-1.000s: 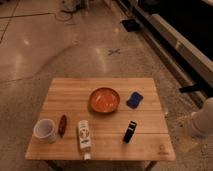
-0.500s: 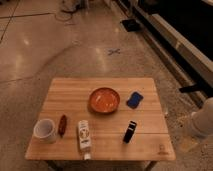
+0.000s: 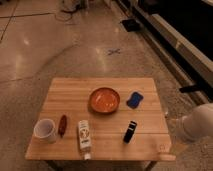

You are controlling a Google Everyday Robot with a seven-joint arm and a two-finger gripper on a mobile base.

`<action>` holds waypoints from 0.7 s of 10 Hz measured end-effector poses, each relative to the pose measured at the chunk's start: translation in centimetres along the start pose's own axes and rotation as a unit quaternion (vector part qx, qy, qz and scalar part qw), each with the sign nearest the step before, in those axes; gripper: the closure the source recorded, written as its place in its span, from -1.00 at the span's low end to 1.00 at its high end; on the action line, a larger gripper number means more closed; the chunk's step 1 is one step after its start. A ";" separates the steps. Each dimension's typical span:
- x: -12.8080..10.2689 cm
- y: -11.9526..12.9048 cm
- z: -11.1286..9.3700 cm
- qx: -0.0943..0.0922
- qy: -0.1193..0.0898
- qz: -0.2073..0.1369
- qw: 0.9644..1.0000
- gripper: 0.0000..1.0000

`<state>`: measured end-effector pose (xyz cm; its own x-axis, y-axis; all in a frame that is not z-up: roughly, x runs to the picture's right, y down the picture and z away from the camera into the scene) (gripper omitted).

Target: Knock the eraser over

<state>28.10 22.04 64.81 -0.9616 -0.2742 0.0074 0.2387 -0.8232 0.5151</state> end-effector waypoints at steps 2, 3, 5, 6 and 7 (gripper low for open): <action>1.8 -1.2 2.3 0.002 0.004 -0.016 1.000 -0.60; 2.3 -1.5 3.0 0.004 0.005 -0.019 1.000 -0.60; 3.8 -2.4 4.7 0.015 0.009 -0.032 0.999 -0.60; 4.8 -2.9 5.2 0.022 0.013 -0.040 0.999 -0.60; 5.8 -3.4 5.6 0.029 0.019 -0.047 0.998 -0.60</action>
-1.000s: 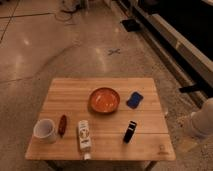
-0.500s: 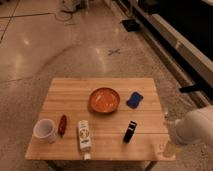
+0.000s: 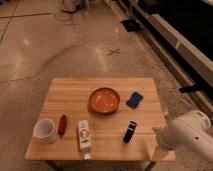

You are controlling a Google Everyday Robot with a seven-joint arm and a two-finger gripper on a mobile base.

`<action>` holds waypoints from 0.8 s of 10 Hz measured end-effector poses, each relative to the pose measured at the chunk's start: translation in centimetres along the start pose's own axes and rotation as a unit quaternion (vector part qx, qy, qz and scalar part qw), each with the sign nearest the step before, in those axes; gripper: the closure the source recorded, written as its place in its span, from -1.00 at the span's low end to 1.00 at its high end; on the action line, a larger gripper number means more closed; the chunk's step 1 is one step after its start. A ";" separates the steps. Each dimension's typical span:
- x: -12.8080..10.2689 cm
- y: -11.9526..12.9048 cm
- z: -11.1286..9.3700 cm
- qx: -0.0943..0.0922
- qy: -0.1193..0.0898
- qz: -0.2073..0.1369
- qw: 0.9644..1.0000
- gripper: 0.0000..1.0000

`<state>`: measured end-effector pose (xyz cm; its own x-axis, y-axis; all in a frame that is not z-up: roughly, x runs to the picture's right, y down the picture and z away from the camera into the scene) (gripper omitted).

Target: Knock the eraser over

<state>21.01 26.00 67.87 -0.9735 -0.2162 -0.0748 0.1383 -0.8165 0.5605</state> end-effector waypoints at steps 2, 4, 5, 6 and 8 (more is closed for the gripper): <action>1.7 -1.0 0.5 0.016 0.009 -0.014 1.000 -0.60; 3.4 -1.6 1.1 0.026 0.018 -0.030 0.999 -0.60; 4.2 -1.4 1.4 0.026 0.024 -0.036 0.999 -0.60; 4.9 -1.0 1.9 0.024 0.029 -0.039 0.999 -0.60; 6.8 0.3 2.3 0.017 0.044 -0.042 0.998 -0.60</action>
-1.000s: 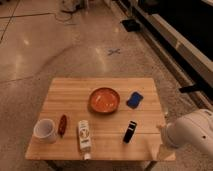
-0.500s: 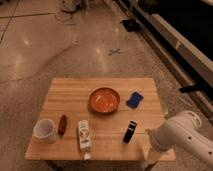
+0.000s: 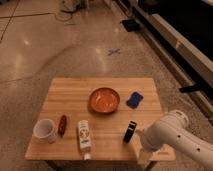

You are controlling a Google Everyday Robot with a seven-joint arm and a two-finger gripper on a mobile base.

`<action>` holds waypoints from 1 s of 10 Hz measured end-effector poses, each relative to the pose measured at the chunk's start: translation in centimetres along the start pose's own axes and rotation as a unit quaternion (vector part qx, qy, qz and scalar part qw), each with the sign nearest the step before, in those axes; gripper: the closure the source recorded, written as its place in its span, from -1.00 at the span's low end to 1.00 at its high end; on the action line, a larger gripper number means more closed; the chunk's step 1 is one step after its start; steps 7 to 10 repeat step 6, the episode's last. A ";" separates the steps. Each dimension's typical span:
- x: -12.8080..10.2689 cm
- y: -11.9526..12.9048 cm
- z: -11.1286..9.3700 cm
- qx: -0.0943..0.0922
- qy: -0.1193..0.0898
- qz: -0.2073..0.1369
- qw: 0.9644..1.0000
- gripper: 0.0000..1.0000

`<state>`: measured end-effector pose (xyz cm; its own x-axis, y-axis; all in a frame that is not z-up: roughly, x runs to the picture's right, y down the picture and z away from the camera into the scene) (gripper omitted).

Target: Knock the eraser over

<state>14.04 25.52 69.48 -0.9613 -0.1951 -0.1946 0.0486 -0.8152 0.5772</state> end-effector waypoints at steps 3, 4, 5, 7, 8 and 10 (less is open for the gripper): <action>3.4 1.7 0.0 -0.010 0.022 -0.022 0.999 -0.60; 4.0 2.0 -0.1 -0.013 0.026 -0.027 0.999 -0.60; 4.0 2.1 -0.1 -0.014 0.027 -0.027 0.999 -0.60; 4.0 2.0 -0.1 -0.014 0.027 -0.028 0.999 -0.60; 4.0 2.0 -0.1 -0.014 0.027 -0.028 0.999 -0.60; 4.0 2.0 -0.1 -0.014 0.027 -0.028 0.999 -0.60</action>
